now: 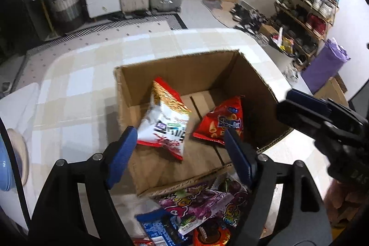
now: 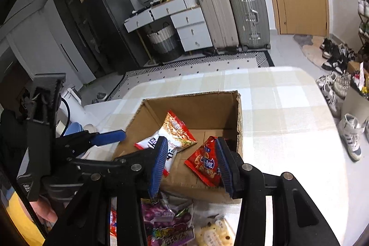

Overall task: Organize snacks
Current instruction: 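Open both tools to drop the bags into the box, then move both tools back toward the remaining snacks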

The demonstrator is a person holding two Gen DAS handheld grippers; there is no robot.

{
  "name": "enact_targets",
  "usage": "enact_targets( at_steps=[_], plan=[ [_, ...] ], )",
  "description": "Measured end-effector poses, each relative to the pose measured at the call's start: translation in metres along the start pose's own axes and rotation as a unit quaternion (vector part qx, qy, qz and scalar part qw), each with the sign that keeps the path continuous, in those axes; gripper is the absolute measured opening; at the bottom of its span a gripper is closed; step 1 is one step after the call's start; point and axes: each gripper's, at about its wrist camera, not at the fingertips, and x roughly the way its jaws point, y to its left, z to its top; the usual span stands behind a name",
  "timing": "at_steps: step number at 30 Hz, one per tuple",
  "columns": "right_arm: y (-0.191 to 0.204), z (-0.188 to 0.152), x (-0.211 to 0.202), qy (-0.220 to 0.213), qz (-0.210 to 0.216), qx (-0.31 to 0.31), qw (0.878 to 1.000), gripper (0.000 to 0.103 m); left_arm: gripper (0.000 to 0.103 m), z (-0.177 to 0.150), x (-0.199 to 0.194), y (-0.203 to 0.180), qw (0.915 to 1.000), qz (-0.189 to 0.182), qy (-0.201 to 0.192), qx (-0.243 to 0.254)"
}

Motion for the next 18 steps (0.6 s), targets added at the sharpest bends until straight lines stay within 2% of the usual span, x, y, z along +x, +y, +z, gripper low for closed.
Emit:
enact_targets(
  at_steps=[9, 15, 17, 18],
  plan=[
    [0.02, -0.017, -0.065, -0.027, -0.007, -0.024, 0.999, 0.046, 0.081, -0.023, -0.066, -0.007, 0.9991, 0.018, -0.038, -0.008],
    [0.035, -0.04, -0.115, -0.055, -0.001, -0.029, 0.998, 0.049, 0.089, -0.049, -0.127, -0.017, 0.9968, 0.024, -0.075, -0.013],
    [0.04, -0.047, -0.126, -0.06, -0.001, -0.03, 0.998, 0.05, 0.101, -0.061, -0.147, -0.022, 0.9956, 0.026, -0.089, -0.011],
    [0.042, -0.052, -0.133, -0.063, -0.001, -0.03, 0.998, 0.051, 0.102, -0.067, -0.158, -0.025, 0.9948, 0.026, -0.098, -0.01]
  ],
)
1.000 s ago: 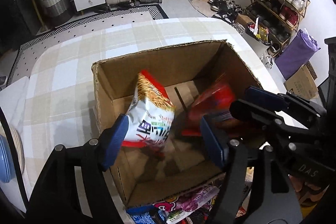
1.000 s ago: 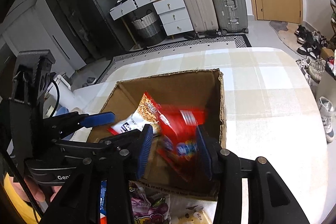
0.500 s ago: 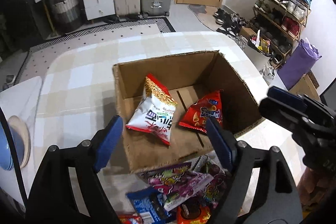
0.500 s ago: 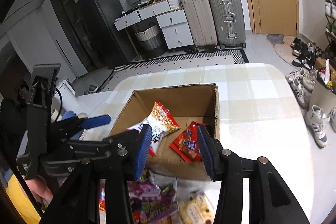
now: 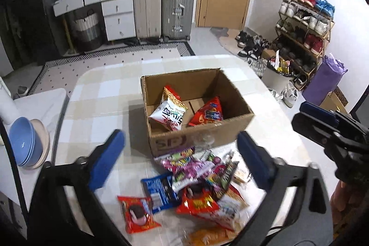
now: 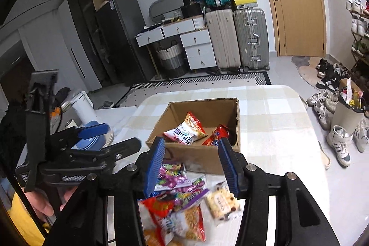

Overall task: Organize snacks
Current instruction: 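Move both tools back toward the remaining snacks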

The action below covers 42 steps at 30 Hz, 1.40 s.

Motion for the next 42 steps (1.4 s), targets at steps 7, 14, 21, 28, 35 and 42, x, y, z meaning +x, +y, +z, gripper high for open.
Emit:
enact_targets(
  at_steps=[7, 14, 21, 28, 35, 42],
  plan=[
    [0.015, -0.024, -0.034, -0.016, 0.007, 0.007, 1.0, 0.061, 0.102, -0.032, -0.073, -0.01, 0.999, -0.005, -0.043, -0.002],
    [0.032, -0.051, -0.06, -0.028, 0.015, 0.004, 0.999, 0.067, 0.102, -0.069, -0.129, -0.011, 0.9965, 0.004, -0.083, -0.014],
    [0.048, -0.081, -0.072, -0.034, 0.011, -0.025, 0.999, 0.077, 0.102, -0.107, -0.163, -0.001, 0.9933, 0.008, -0.109, -0.038],
    [0.044, -0.11, -0.073, -0.031, 0.007, -0.03, 0.999, 0.087, 0.102, -0.147, -0.159, 0.016, 0.9931, 0.013, -0.1, -0.061],
    [0.032, -0.138, -0.059, -0.011, 0.02, -0.017, 1.0, 0.088, 0.102, -0.187, -0.13, 0.028, 0.9954, 0.005, -0.068, -0.067],
    [0.023, -0.17, -0.031, 0.029, 0.033, 0.009, 0.999, 0.088, 0.102, -0.218, -0.084, 0.015, 0.9992, -0.01, -0.023, -0.032]
  ],
)
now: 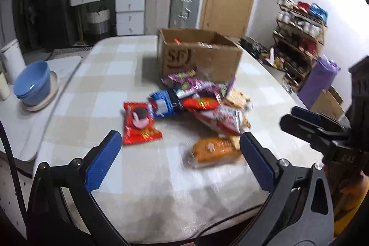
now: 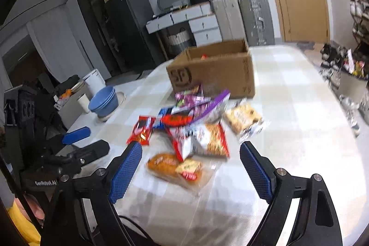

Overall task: Organize snacks
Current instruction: 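Move both tools back toward the remaining snacks, then grasp the wrapped orange cake with the right tool while the left tool grasps the red Oreo pack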

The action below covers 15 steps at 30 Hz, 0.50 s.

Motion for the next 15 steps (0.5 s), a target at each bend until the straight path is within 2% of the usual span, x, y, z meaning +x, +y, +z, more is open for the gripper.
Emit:
enact_targets(
  at_steps=[5, 8, 12, 15],
  plan=[
    [0.002, -0.015, 0.022, 0.028, 0.018, -0.001, 0.999, 0.088, 0.102, -0.015, 0.027, 0.004, 0.9996, 0.003, 0.026, -0.012],
    [0.01, -0.022, 0.043, 0.057, 0.025, -0.02, 0.998, 0.088, 0.102, -0.023, 0.045, 0.009, 0.9987, -0.007, 0.045, -0.022],
    [0.014, -0.027, 0.064, 0.082, 0.026, -0.025, 0.996, 0.088, 0.101, -0.027, 0.057, 0.019, 0.9979, -0.001, 0.055, -0.035],
    [0.019, -0.024, 0.072, 0.084, 0.018, -0.052, 0.995, 0.088, 0.101, -0.026, 0.065, 0.028, 0.9975, -0.003, 0.053, -0.046]
  ],
)
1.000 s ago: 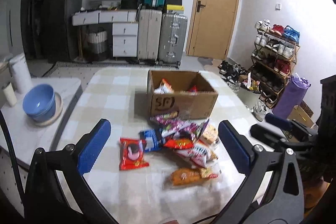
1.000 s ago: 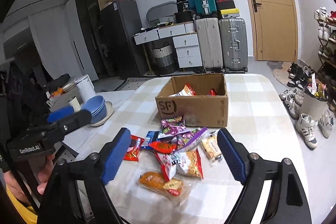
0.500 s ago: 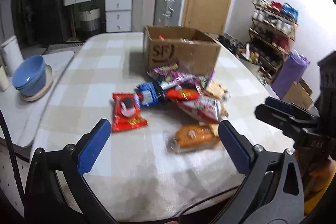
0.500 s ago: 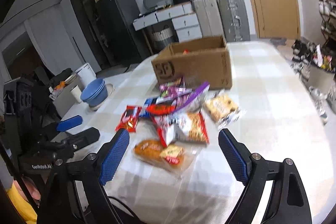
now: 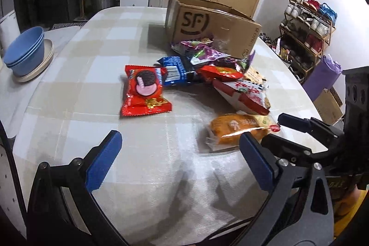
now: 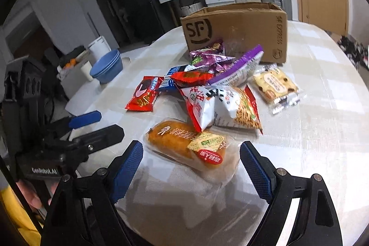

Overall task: Organize snacks
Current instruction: 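Grasp the wrapped orange cake with the right tool while the left tool grasps the red Oreo pack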

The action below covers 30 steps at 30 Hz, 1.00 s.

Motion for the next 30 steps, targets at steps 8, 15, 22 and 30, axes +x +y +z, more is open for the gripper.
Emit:
enact_targets(
  at_steps=[8, 15, 22, 30],
  plan=[
    [0.018, 0.012, 0.019, 0.034, -0.02, -0.103, 0.994, 0.088, 0.101, 0.006, 0.013, 0.023, 0.9996, 0.009, 0.0, -0.027],
    [0.019, 0.017, 0.058, 0.107, -0.011, -0.145, 0.984, 0.086, 0.101, 0.007, 0.018, 0.034, 0.9993, 0.011, 0.002, -0.037],
    [0.02, 0.014, 0.069, 0.11, -0.022, -0.153, 0.982, 0.051, 0.101, 0.003, 0.021, 0.038, 0.999, 0.015, 0.01, -0.042],
    [0.021, 0.004, 0.055, 0.079, -0.007, -0.133, 0.988, 0.036, 0.101, 0.004, 0.023, 0.04, 0.9987, 0.02, 0.011, -0.046]
  ],
)
